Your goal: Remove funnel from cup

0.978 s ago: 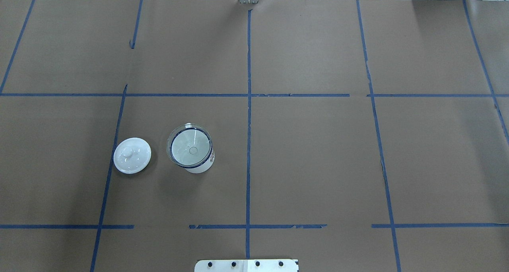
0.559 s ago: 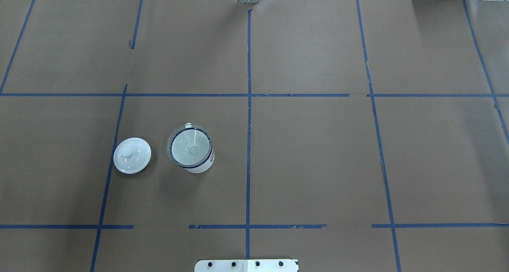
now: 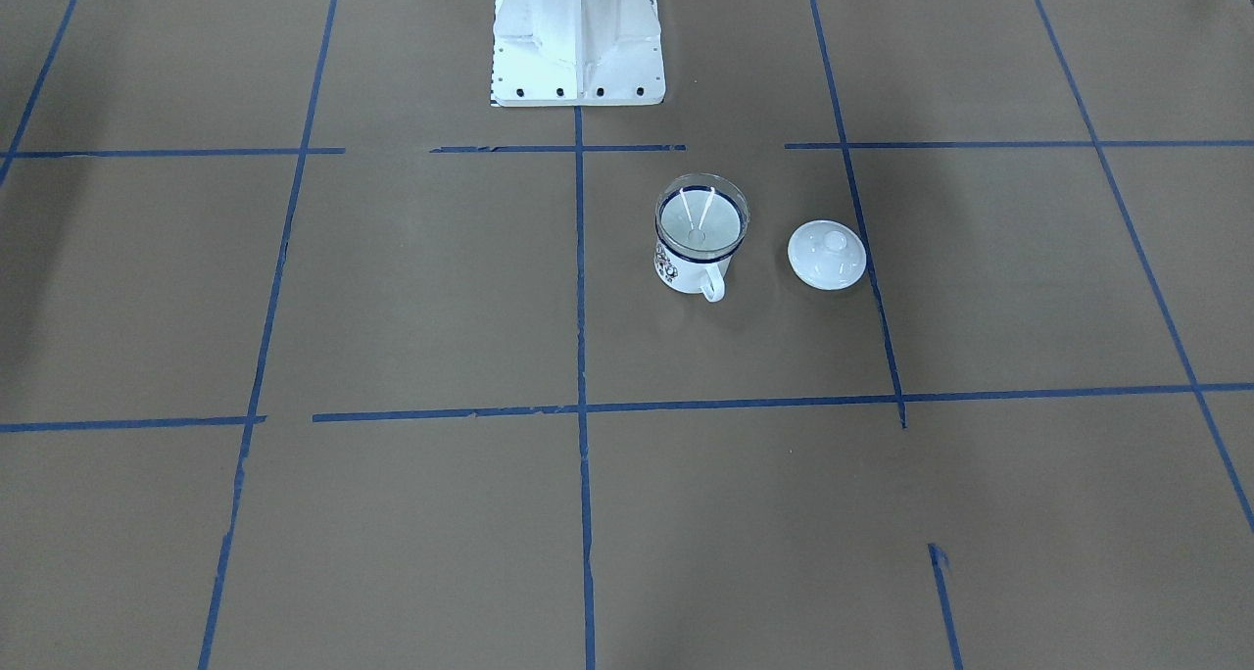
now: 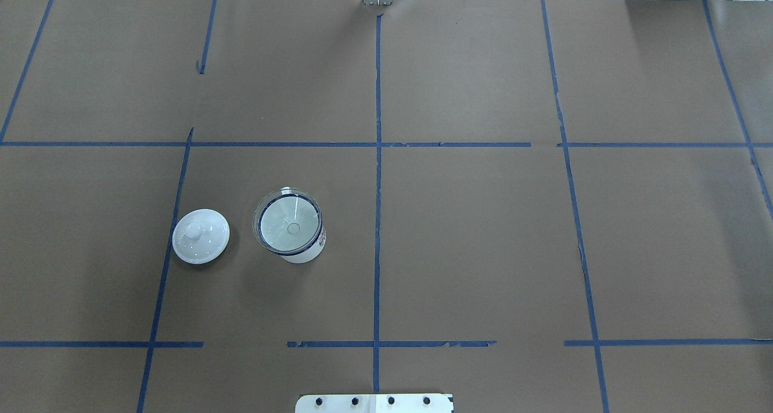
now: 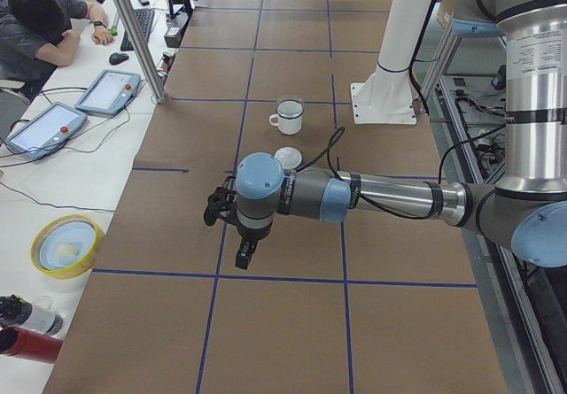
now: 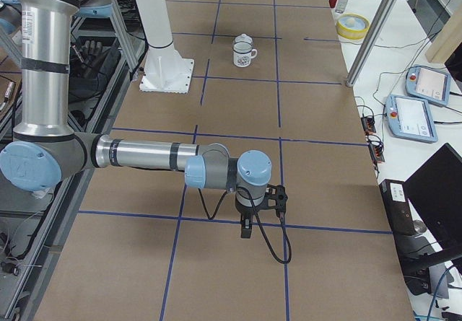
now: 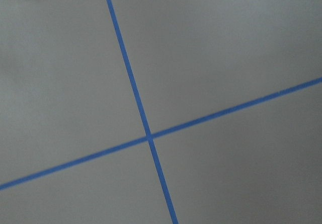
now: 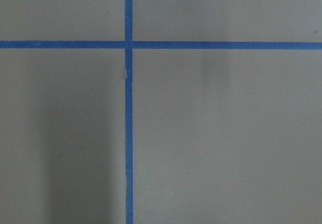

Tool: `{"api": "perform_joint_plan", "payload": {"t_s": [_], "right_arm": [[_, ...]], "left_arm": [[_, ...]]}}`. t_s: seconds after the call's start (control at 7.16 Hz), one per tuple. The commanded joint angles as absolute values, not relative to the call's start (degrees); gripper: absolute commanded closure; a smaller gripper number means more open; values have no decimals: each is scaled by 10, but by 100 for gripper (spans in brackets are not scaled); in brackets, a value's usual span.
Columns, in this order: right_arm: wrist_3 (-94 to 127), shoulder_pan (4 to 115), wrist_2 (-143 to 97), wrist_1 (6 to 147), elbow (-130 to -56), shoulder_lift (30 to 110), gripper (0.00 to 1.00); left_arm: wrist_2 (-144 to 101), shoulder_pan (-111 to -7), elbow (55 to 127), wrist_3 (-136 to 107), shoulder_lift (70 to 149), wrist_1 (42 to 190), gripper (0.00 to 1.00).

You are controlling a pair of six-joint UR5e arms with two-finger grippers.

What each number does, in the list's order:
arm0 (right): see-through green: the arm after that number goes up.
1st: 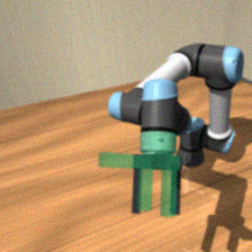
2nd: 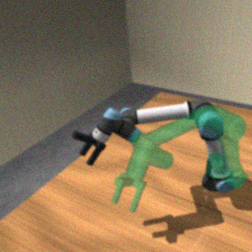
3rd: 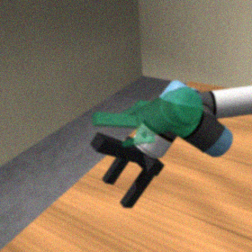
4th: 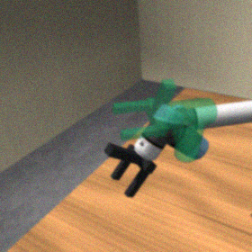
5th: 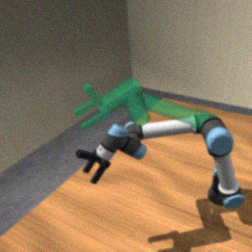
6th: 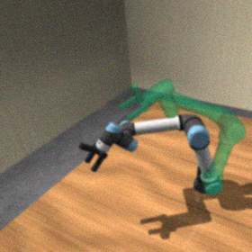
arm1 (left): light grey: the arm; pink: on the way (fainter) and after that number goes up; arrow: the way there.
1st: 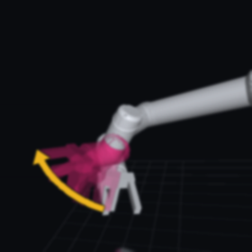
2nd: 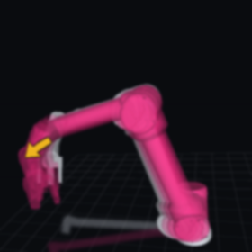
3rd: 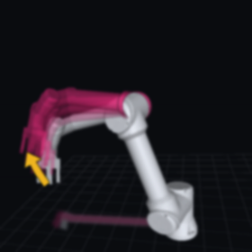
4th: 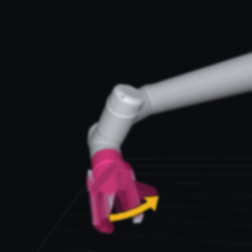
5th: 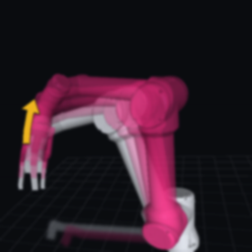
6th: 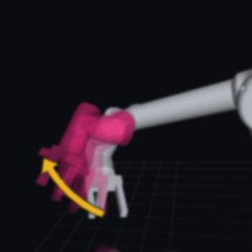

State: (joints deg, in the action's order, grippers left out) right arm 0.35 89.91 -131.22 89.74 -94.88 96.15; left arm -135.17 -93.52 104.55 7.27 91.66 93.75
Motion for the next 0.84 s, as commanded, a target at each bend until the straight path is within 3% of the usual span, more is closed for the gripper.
{"api": "perform_joint_plan", "payload": {"t_s": [0.0,0.14,0.28,0.7], "right_arm": [[4,899,-1312,897,-948,962,0],[4,899,-1312,897,-949,962,0],[4,899,-1312,897,-948,962,0],[4,899,-1312,897,-949,962,0]], "left_arm": [[-1346,-938,1059,-132,953,971,0],[-1350,-908,1060,-191,955,1090,0],[-1394,-865,1062,-282,955,1120,0],[-1307,-651,1144,-616,991,1114,0]]}}
